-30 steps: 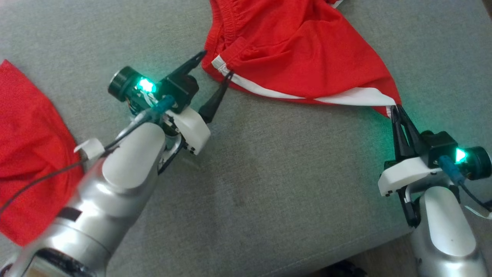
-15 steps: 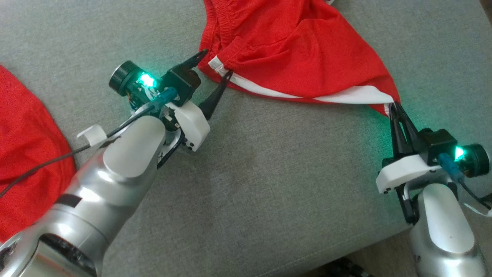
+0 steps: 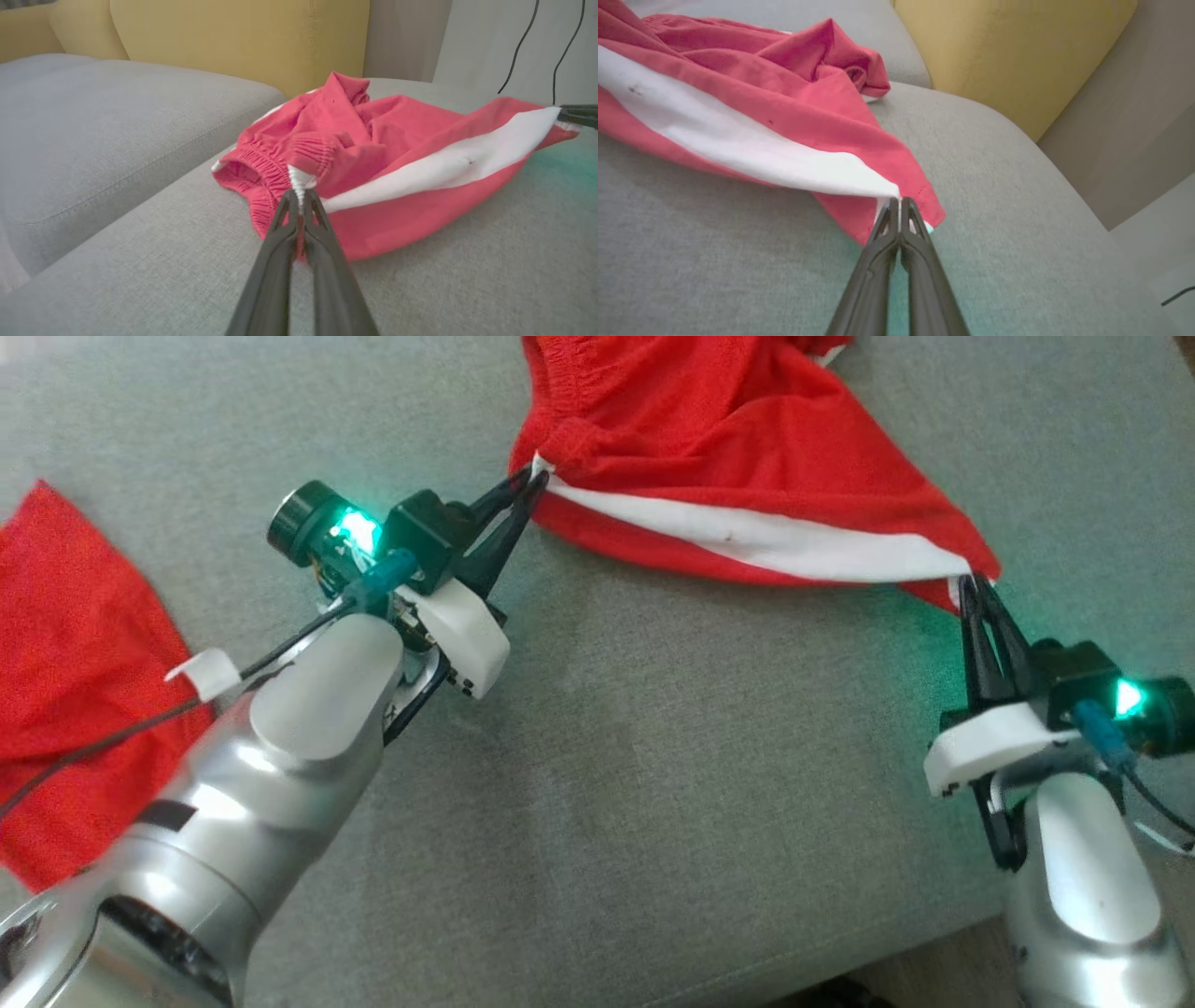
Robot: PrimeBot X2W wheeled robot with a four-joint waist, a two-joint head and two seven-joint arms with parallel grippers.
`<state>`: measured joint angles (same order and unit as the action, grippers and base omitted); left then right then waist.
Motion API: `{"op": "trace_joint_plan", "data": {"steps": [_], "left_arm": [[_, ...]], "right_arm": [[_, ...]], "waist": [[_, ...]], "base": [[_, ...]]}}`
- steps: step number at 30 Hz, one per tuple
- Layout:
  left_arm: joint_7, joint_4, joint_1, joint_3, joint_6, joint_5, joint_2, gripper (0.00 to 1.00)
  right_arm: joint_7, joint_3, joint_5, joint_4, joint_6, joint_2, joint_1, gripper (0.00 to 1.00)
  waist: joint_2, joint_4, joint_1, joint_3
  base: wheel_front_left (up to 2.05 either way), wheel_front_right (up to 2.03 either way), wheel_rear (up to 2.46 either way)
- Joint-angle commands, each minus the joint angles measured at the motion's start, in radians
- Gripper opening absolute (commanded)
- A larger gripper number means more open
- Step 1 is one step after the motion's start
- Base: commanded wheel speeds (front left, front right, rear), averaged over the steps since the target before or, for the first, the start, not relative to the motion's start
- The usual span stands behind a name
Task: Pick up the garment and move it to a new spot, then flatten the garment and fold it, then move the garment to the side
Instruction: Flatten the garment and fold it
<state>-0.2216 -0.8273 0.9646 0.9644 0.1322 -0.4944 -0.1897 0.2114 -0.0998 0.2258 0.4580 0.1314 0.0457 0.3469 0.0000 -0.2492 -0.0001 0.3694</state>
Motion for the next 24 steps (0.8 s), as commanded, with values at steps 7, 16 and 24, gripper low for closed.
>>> {"op": "trace_joint_plan", "data": {"steps": [7,16,24], "left_arm": [[-0.032,0.104,0.035,-0.094,-0.014,-0.039,-0.064,0.0],[-0.02,0.362,0.063,-0.208,-0.089,-0.071,-0.194,0.0],[0.042,0.566,-0.01,-0.245,-0.183,-0.084,-0.287,0.0]], "right_arm": [[0.028,0.082,0.017,-0.108,-0.001,0.052,0.094,0.0],[0.02,0.254,-0.066,-0.218,-0.001,0.229,0.309,0.0],[-0.045,0.337,-0.145,-0.268,-0.001,0.31,0.367,0.0]], "waist": [[0.0,0.04,0.0001,-0.08],[0.0,0.099,0.0001,-0.225],[0.0,0.126,0.0001,-0.312]], "base": [[0.0,0.0,0.0],[0.0,0.0,0.0],[0.0,0.0,0.0]]}}
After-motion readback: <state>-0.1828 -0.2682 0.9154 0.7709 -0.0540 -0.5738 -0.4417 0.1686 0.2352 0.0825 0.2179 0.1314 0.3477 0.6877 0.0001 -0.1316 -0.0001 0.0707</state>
